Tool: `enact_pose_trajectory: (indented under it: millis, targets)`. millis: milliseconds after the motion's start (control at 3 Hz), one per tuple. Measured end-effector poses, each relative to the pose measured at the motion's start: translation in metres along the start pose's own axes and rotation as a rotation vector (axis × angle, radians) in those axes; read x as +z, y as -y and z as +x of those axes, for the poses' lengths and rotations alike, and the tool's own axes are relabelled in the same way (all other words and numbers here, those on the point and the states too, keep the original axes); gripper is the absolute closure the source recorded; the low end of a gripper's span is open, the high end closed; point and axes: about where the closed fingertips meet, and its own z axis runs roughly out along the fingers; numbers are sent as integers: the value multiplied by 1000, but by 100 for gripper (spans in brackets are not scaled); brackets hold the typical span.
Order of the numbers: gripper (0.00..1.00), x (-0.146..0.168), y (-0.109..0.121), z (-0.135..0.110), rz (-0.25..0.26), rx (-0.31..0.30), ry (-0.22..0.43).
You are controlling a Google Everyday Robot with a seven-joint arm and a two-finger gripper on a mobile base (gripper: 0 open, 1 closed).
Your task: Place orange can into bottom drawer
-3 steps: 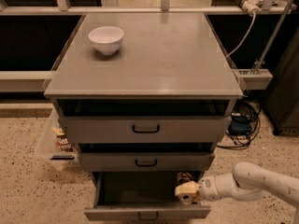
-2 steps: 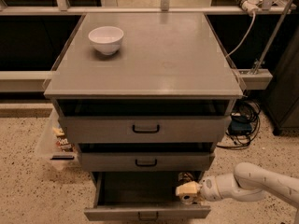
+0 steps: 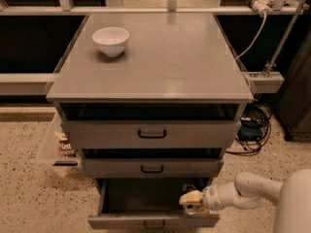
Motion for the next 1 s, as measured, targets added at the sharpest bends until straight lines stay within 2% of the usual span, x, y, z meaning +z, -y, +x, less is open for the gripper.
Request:
enact_pose_trajectory:
  millis: [333,667,1000]
  targets:
    - [100,23,26,-17,-1,51,-7]
    - [100,45,42,-34,-5,78,-14]
    - [100,53,50,-53,12,79,10]
